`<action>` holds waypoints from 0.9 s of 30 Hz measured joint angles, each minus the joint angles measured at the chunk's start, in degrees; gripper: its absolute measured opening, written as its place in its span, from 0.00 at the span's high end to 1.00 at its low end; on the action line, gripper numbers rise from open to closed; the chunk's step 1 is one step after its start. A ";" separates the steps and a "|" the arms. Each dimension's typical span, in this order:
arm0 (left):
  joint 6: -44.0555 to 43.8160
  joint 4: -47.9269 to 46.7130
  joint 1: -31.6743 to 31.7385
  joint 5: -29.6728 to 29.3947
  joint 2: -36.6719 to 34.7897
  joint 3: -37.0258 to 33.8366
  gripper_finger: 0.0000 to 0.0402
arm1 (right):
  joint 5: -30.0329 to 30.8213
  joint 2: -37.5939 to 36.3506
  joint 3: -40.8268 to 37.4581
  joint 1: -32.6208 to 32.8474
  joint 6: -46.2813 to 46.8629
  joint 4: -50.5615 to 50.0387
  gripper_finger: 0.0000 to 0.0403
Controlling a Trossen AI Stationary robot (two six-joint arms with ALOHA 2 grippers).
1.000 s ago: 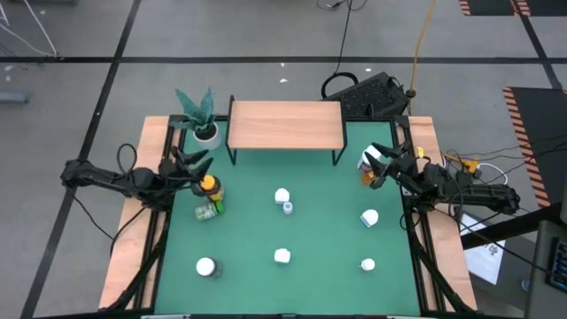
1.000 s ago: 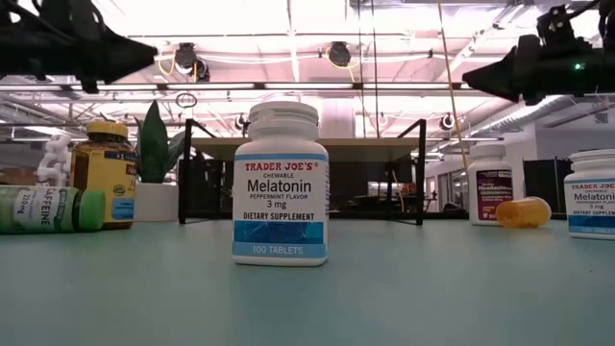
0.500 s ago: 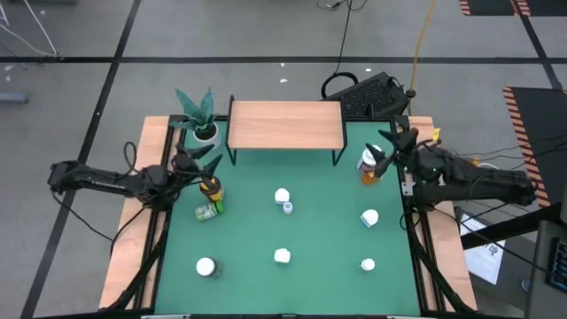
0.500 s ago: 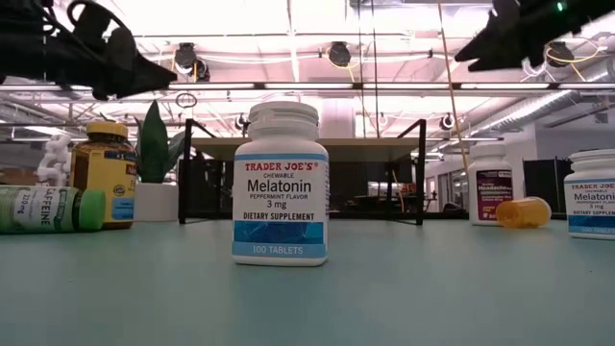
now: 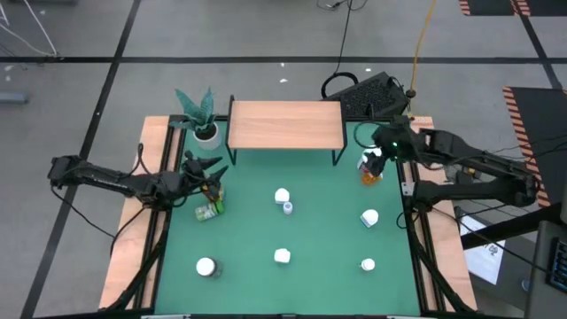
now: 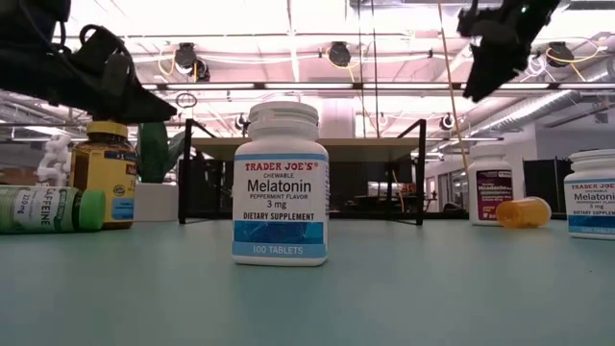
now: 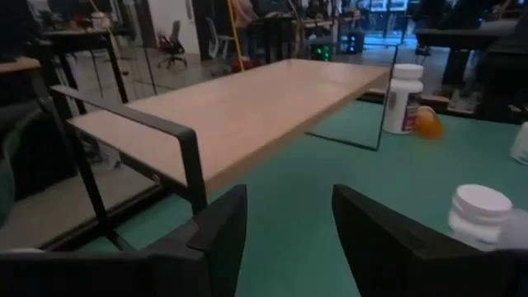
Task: Pick and place medicine bottles onto shelf by color
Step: Put the purple medicine bottle on the shelf
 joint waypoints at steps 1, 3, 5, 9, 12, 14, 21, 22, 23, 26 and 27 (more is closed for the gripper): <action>-0.07 -0.08 -0.29 -0.07 0.00 0.00 0.54 | -1.52 1.02 0.02 -1.40 -0.84 -0.57 0.27; 0.49 0.46 -0.62 -0.15 0.00 0.00 0.54 | -2.64 3.14 0.00 -3.96 -1.86 -1.00 0.26; 2.85 1.90 -0.61 -0.86 0.00 0.00 0.54 | -2.71 4.87 0.02 -6.19 -2.05 -1.89 0.24; 7.60 5.28 0.21 -4.11 0.00 0.00 0.54 | -2.86 6.82 0.02 -9.46 -3.37 -5.05 0.17; 8.23 5.65 0.96 -4.44 0.00 0.00 0.54 | -4.61 7.47 0.01 -12.27 -4.46 -5.99 0.11; 8.02 5.41 1.44 -4.50 0.00 0.00 0.54 | -7.92 7.74 0.02 -14.13 -5.18 -5.82 0.07; 3.56 1.59 1.44 -4.63 0.00 0.00 0.54 | -10.32 10.09 -1.16 -17.98 -8.46 -3.95 0.03; 2.31 0.49 1.44 -4.63 0.00 0.00 0.54 | -10.36 10.28 -1.76 -18.17 -8.70 -4.01 0.04; 1.16 -0.55 1.44 -4.63 0.00 0.00 0.54 | -10.36 10.32 -2.48 -18.21 -9.04 -3.99 0.04; -1.56 -2.90 1.44 -4.64 0.00 0.00 0.54 | -10.47 10.32 -4.64 -18.18 -9.85 -3.50 0.06; -2.12 -3.10 1.44 -4.63 0.00 0.00 0.54 | -10.48 10.31 -5.30 -18.18 -10.22 -2.97 0.06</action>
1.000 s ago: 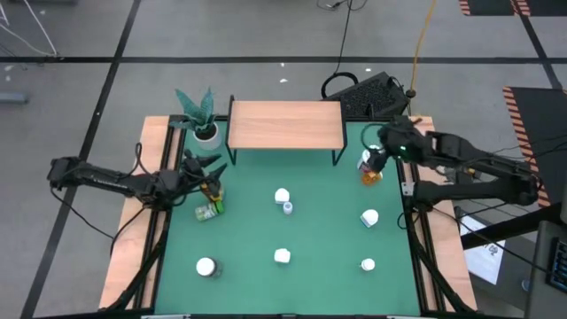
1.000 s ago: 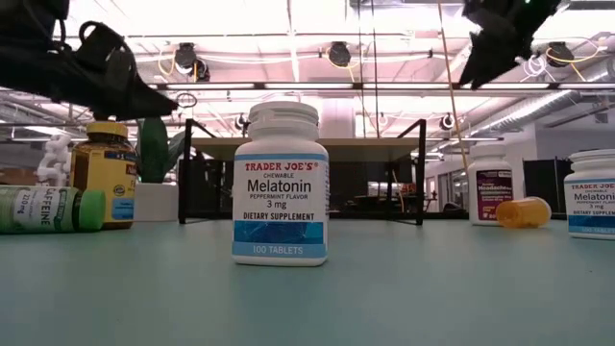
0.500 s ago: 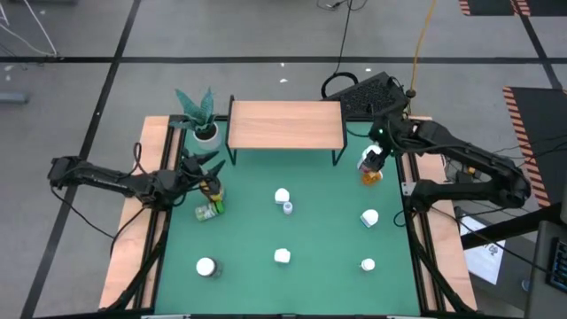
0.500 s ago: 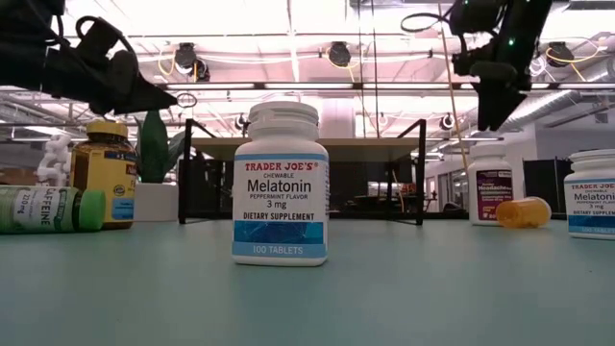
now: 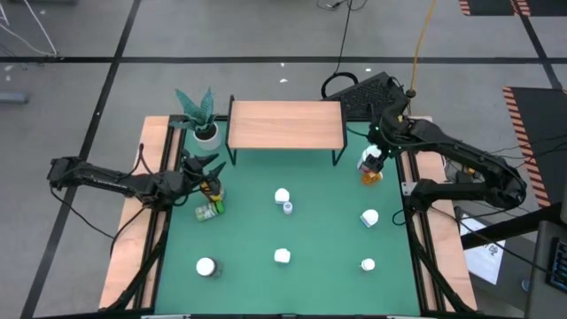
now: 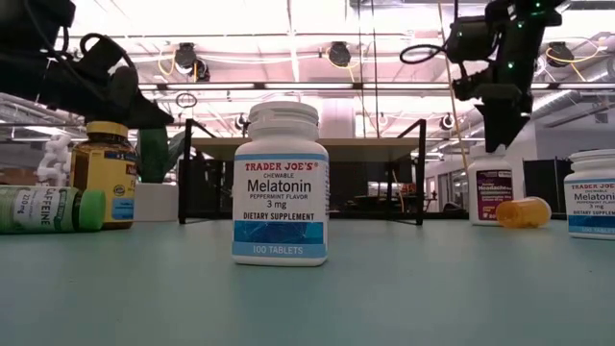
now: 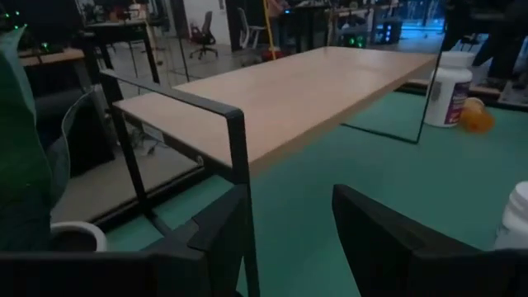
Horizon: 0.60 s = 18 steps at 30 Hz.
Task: Pick and place medicine bottles onto shelf by color
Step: Put the purple medicine bottle on the shelf
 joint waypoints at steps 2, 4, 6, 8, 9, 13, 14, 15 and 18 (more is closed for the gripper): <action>-0.53 -0.37 0.00 -0.02 0.00 0.00 0.54 | 0.01 -0.03 -1.14 0.00 -0.76 1.33 0.07; -0.75 -0.40 0.00 -0.01 0.00 0.00 0.54 | 0.01 -0.01 -1.95 0.00 -1.90 2.99 0.08; -1.00 -0.45 0.00 0.00 0.00 0.00 0.54 | -0.15 -0.03 -2.37 0.00 -2.88 4.43 0.10; -1.51 -0.47 0.00 0.00 0.00 0.00 0.54 | -1.49 -0.03 -2.59 -0.03 -3.87 5.50 0.14; -1.92 -0.49 0.00 0.00 0.00 0.00 0.54 | -2.38 -0.03 -2.59 -0.13 -4.09 5.94 0.16; -3.90 -1.42 0.00 0.00 -0.04 0.00 0.54 | -3.08 -0.03 -2.59 -0.22 -4.39 5.49 0.28; -4.88 -2.00 0.00 -0.02 -0.07 0.02 0.54 | -2.93 -0.03 -2.59 -0.22 -4.23 5.01 0.32; -5.95 -2.78 0.00 -0.01 -0.07 0.13 0.54 | -2.90 -0.03 -2.59 -0.22 -4.02 4.49 0.36; -8.52 -4.69 0.00 0.34 -0.13 0.22 0.54 | -2.90 -0.10 -2.59 -0.22 -3.68 3.82 0.43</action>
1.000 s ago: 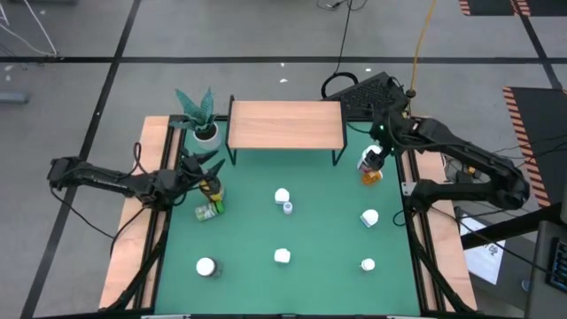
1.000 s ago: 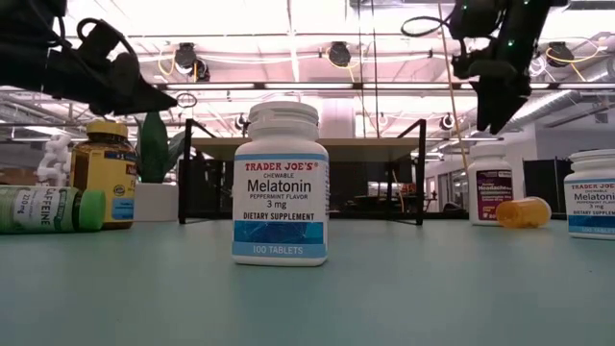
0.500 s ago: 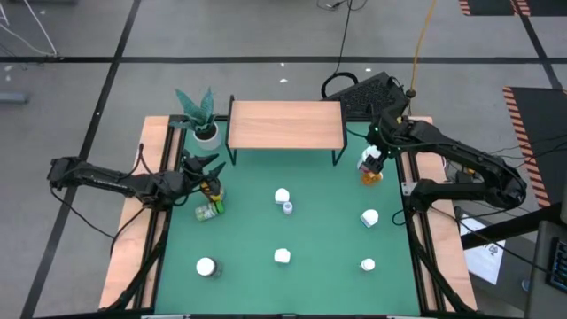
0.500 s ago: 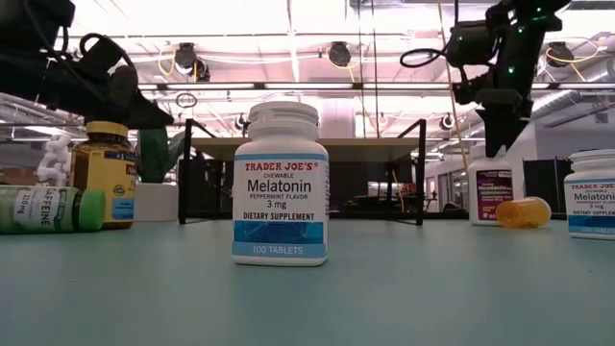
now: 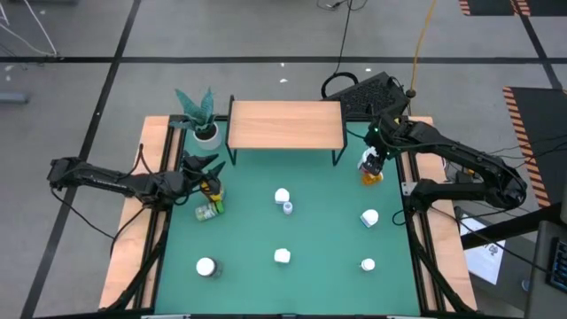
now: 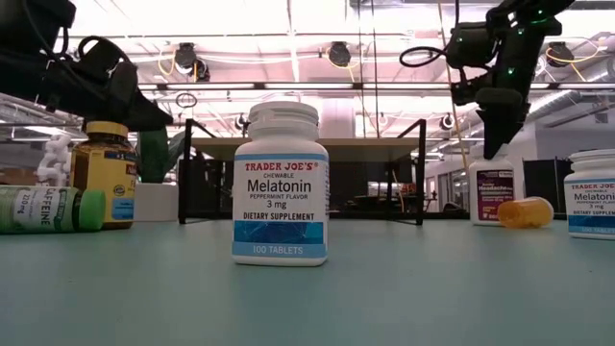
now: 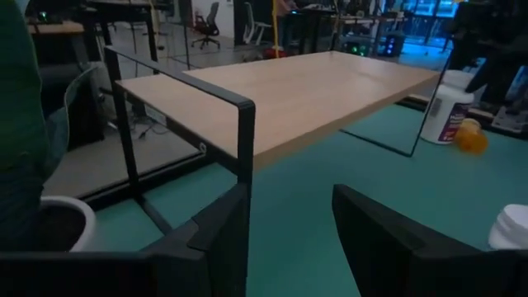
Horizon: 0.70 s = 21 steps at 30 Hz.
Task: Pick and place medicine bottles onto shelf by color
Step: Put the purple medicine bottle on the shelf
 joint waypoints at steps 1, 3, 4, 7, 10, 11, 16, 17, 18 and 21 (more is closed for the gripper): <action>-0.60 -0.30 0.00 0.33 0.00 0.02 0.54 | 0.02 0.00 0.00 0.00 0.03 -0.03 0.43; -1.75 -0.71 0.00 0.86 0.00 0.03 0.54 | 0.02 0.00 0.09 0.02 0.03 -0.12 0.43; -2.28 -0.81 0.00 1.13 0.00 0.04 0.54 | 0.02 0.01 0.32 0.02 0.03 -0.39 0.43; -3.63 -0.95 -0.02 2.18 0.00 0.02 0.54 | 0.08 0.07 2.55 0.02 -0.25 -1.61 0.43; -4.82 -1.21 -0.02 2.31 0.00 -0.01 0.54 | 0.15 0.07 7.66 0.02 -1.10 -5.21 0.43; -5.05 -1.27 -0.02 2.31 0.00 -0.03 0.54 | 0.15 0.08 9.91 0.02 -1.26 -6.91 0.43; -6.10 -1.40 -0.02 2.32 0.02 -0.07 0.54 | 1.98 1.43 22.74 0.04 -1.45 -14.31 0.43; -6.35 -1.43 -0.02 2.31 0.02 -0.07 0.54 | 3.17 2.14 25.28 0.04 -1.45 -15.55 0.43; -6.46 -1.44 -0.02 2.33 0.02 -0.09 0.54 | 4.24 3.25 28.31 0.04 -1.46 -17.04 0.43; -6.83 -1.47 -0.02 2.38 0.02 -0.12 0.54 | 6.21 7.90 37.12 0.04 -1.52 -21.53 0.43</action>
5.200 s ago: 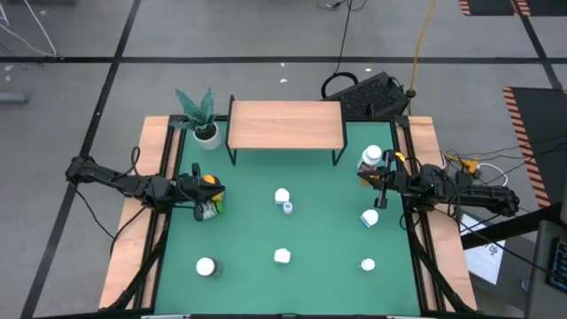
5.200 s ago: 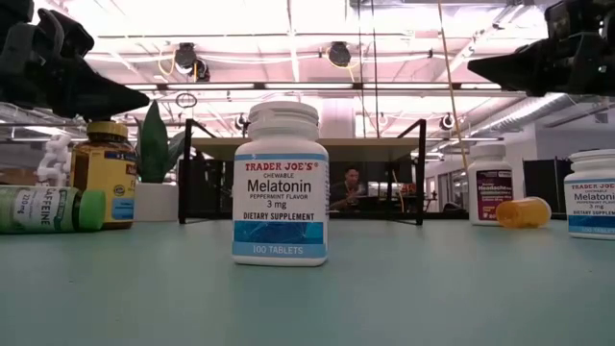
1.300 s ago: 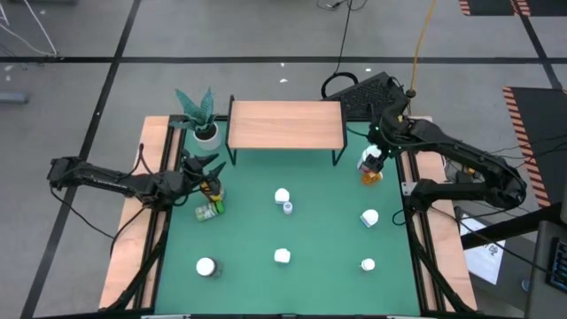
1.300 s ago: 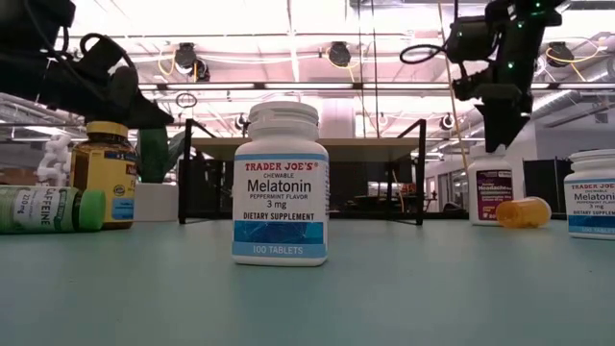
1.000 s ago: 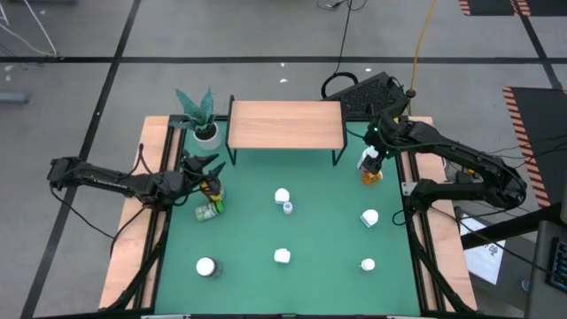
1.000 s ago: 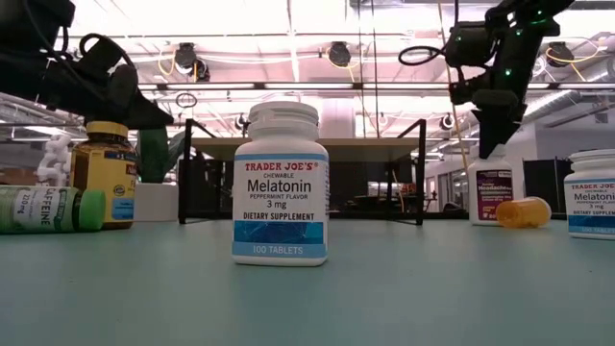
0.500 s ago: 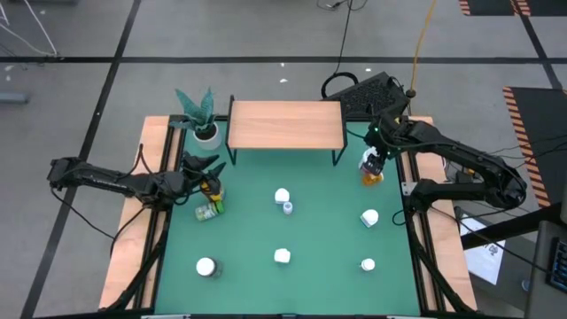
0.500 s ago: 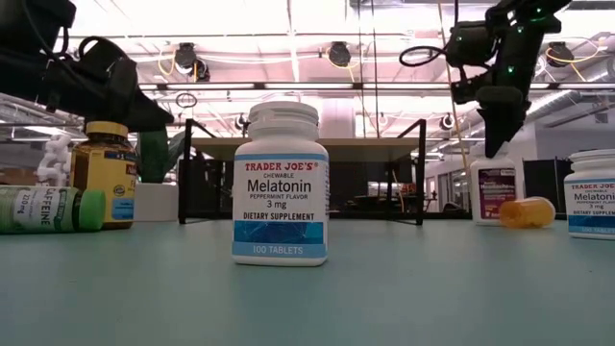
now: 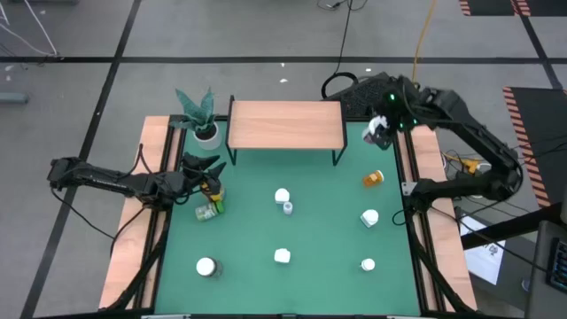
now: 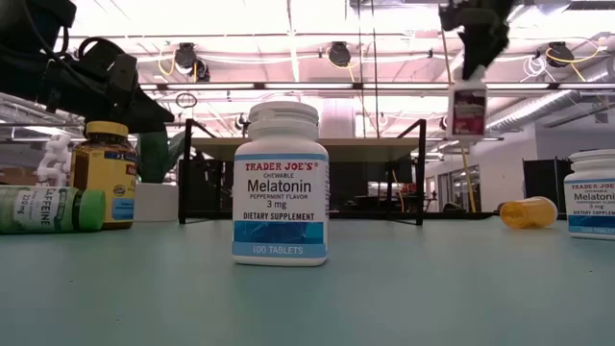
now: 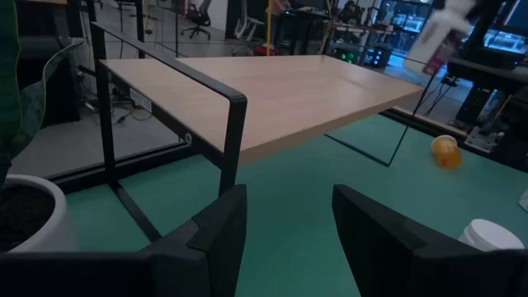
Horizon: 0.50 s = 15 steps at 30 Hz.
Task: Pick and place medicine bottles onto shelf by color
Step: Put the purple medicine bottle on the shelf
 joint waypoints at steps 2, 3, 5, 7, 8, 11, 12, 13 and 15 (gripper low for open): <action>-0.16 -0.02 0.00 0.08 0.02 0.00 0.54 | 1.06 3.77 6.05 0.02 -0.63 -1.55 0.43; -0.36 -0.02 0.00 0.08 0.04 0.00 0.54 | 1.70 5.90 9.25 0.14 -1.25 -2.23 0.43; -0.41 -0.02 0.00 0.13 0.04 0.00 0.54 | 1.84 10.29 15.48 0.42 -2.43 -3.04 0.43; -0.29 0.06 0.00 0.16 0.04 -0.02 0.54 | 1.88 14.88 21.71 0.44 -3.90 -3.67 0.43; -0.05 0.23 0.00 0.20 0.04 -0.05 0.54 | 1.89 17.20 24.69 0.46 -4.79 -4.25 0.43; 1.26 1.06 -0.02 0.37 0.07 -0.11 0.54 | 1.60 23.32 31.84 0.86 -5.02 -3.33 0.43; 1.56 1.24 -0.02 0.39 0.07 -0.13 0.54 | 1.60 24.76 33.06 0.86 -5.02 -2.73 0.43; 1.72 1.25 -0.02 0.41 0.07 -0.13 0.54 | 1.54 25.95 33.63 0.87 -5.40 -2.29 0.43; 1.77 1.23 -0.02 0.48 0.09 -0.13 0.54 | 0.31 27.73 33.67 1.02 -7.56 -1.31 0.43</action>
